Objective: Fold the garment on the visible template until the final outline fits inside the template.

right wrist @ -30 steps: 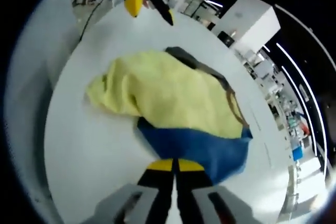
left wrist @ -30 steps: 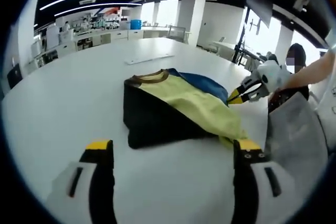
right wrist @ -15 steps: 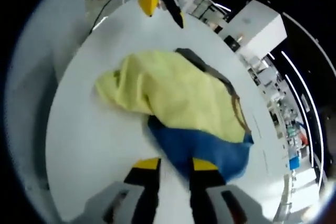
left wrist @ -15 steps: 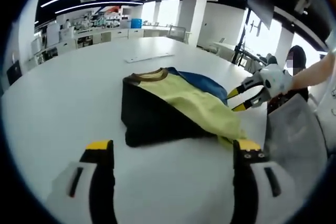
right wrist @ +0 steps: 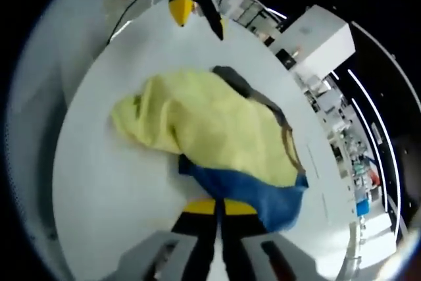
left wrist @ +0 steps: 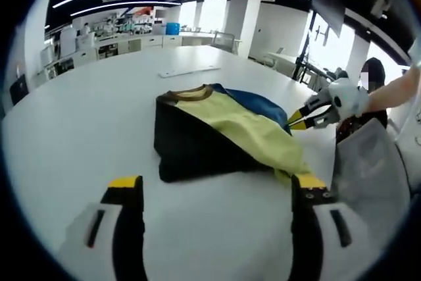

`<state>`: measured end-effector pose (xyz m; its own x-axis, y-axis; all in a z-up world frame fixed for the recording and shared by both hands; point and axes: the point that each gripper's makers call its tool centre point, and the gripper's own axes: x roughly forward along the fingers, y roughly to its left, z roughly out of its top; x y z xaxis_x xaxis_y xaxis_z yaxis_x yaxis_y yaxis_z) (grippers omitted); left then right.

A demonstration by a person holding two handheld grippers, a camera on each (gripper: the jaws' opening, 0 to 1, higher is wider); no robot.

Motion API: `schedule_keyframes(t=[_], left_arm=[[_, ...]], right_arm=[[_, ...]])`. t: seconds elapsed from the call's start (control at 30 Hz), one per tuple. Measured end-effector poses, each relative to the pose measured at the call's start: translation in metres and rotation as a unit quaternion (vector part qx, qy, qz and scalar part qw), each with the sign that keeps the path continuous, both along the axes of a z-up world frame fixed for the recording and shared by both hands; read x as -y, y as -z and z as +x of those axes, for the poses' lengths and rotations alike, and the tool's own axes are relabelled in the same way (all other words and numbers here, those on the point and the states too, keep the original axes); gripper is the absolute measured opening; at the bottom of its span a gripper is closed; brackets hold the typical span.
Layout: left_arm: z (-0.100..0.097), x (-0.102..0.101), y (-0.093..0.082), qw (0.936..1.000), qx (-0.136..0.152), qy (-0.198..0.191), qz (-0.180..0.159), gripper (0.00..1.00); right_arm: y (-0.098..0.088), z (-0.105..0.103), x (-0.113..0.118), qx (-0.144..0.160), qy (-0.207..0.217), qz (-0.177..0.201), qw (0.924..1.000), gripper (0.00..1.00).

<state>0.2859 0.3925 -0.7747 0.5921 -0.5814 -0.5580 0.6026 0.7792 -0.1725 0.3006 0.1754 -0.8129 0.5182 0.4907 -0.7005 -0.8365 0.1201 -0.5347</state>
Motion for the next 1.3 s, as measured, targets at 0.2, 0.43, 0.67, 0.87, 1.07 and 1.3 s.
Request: schedule_keyframes(t=[0.2,0.43,0.67,0.87,1.07,1.3], left_arm=[[-0.001,0.002,-0.001,1.0000,-0.001,0.000,-0.003,0.90],[-0.001,0.000,0.001,1.0000,-0.003,0.000,-0.004,0.89],[-0.004,-0.005,0.003,1.0000,-0.006,-0.005,-0.005,0.89],[-0.004,-0.008,0.004,0.9999,-0.008,-0.011,-0.007,0.89],[-0.003,-0.006,0.005,0.9999,-0.010,-0.011,-0.008,0.88],[-0.002,-0.006,0.004,0.9999,-0.008,-0.011,-0.008,0.88]], right_arm=[[-0.039,0.024,-0.016,0.014,-0.003,0.030,0.9995,0.00],[-0.046,0.053,-0.049,0.010,-0.035,0.029,0.9989,0.00],[-0.027,0.064,-0.077,-0.014,-0.062,0.010,0.9979,0.00],[-0.014,0.077,-0.092,-0.056,-0.043,0.022,0.9972,0.00],[0.001,0.076,-0.096,-0.084,-0.034,0.019,0.9957,0.00],[0.011,0.076,-0.098,-0.102,-0.034,0.010,0.9942,0.00]])
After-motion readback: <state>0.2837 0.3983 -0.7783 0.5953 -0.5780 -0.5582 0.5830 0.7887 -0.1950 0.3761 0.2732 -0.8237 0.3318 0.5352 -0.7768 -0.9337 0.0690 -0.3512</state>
